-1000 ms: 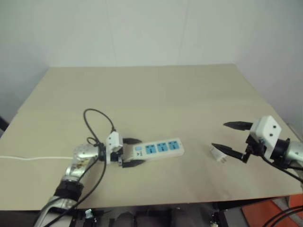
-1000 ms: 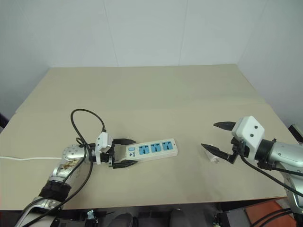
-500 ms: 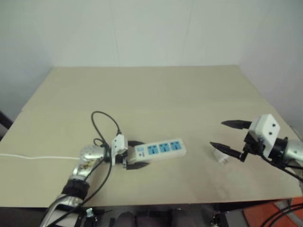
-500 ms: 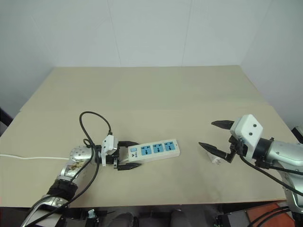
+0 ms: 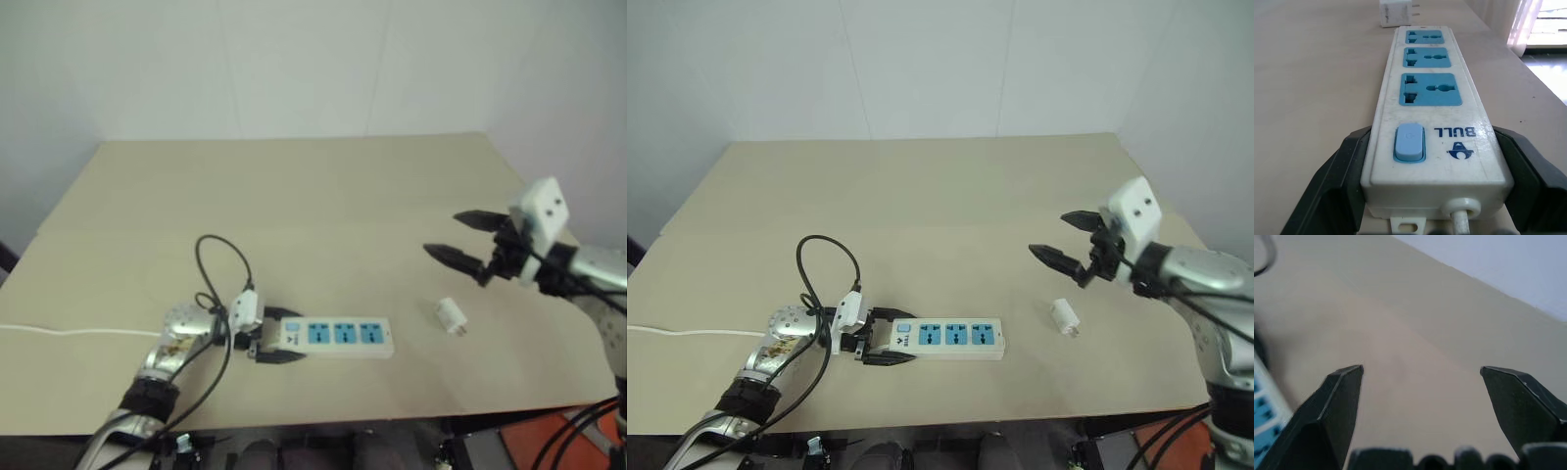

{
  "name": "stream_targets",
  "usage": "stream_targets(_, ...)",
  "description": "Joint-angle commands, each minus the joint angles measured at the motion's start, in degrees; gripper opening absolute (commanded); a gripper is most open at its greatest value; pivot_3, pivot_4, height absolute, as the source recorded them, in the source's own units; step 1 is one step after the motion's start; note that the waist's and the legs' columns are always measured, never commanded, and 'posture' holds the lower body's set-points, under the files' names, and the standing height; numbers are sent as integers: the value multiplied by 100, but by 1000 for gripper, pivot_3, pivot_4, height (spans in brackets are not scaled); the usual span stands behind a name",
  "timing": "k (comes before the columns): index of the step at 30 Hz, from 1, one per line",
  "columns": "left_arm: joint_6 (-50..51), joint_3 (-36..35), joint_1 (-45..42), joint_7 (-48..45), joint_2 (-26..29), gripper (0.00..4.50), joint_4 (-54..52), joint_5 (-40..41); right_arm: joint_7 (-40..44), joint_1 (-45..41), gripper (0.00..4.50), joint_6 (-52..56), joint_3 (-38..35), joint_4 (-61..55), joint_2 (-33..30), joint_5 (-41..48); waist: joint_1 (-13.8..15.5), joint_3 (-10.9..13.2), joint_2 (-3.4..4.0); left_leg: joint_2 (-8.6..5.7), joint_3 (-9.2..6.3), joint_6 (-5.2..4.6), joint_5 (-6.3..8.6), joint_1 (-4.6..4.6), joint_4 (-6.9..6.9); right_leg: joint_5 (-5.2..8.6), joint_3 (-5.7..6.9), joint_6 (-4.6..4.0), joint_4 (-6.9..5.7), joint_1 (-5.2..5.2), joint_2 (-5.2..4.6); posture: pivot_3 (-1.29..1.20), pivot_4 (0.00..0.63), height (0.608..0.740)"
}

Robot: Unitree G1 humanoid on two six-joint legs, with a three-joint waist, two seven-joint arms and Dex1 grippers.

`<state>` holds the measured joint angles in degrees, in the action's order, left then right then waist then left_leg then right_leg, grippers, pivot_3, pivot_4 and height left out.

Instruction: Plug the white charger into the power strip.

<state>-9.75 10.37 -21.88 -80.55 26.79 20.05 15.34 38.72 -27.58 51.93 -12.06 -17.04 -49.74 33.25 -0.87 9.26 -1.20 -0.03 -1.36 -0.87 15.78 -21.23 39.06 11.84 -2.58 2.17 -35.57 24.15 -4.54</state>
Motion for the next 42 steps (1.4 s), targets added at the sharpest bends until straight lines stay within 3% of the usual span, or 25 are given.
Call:
stream_targets(1, -48, 129, 28, -26, -19, 3279, -120, -79, -546, -1135, 4500, 2354, 369, 283, -98, 271, 8, 0, 1, -1, -1, 0, 0, -3, 0, 1, 1, -2, -4, 4, -1, 0, 150, 740)
stream_targets(3, -47, 149, 30, 26, -63, 3279, -114, -92, -774, -1992, 4500, 3613, 614, 941, 45, 386, 10, 0, 1, 0, -1, 0, 0, -7, -1, 3, 2, -4, -7, 11, -2, 0, 150, 740)
stream_targets(5, -47, 176, 18, 59, -99, 3279, -90, -115, -973, -2557, 4500, 4034, 1344, 1507, -115, 434, 31, -1, 2, -2, 0, 0, 0, -8, -1, 4, 2, -6, -7, 11, -5, 0, 150, 740)
stream_targets(11, 39, 254, 26, 107, -100, 3279, -94, -183, -614, -3628, 4500, 4057, 3379, 2666, -817, 907, 72, -2, 5, -7, 0, -3, 1, -27, -7, 4, 18, -4, 22, 16, -17, 0, 150, 740)
stream_targets(15, -9, 269, 32, 172, -145, 3279, -45, -228, -219, -3867, 4500, 4057, 4319, 2998, -934, 684, 69, -3, 7, -7, -1, -7, 4, -37, -5, 3, 22, -3, 31, 20, -18, 0, 150, 740)
stream_targets(25, 40, 246, 155, 365, -214, 3279, -181, -228, 518, -4149, 4500, 4057, 5432, 3704, -585, 161, 78, -7, 14, -9, -3, -7, 4, -40, 1, 1, 25, 2, 31, 18, -19, 0, 150, 740)
stream_targets(38, 118, 240, 317, 498, -152, 3279, -392, -236, 1134, -4028, 4500, 3803, 5796, 4309, -143, -595, 68, -9, 17, -11, -2, -7, 4, -40, 2, 1, 25, 2, 28, 21, -19, 0, 150, 740)
stream_targets(42, 127, 226, 291, 535, -140, 3279, -350, -257, 1270, -3918, 3551, 3826, 5867, 4176, -107, -663, 67, -9, 18, -11, -3, -7, 4, -41, 2, 0, 26, 2, 30, 20, -19, 0, 150, 740)
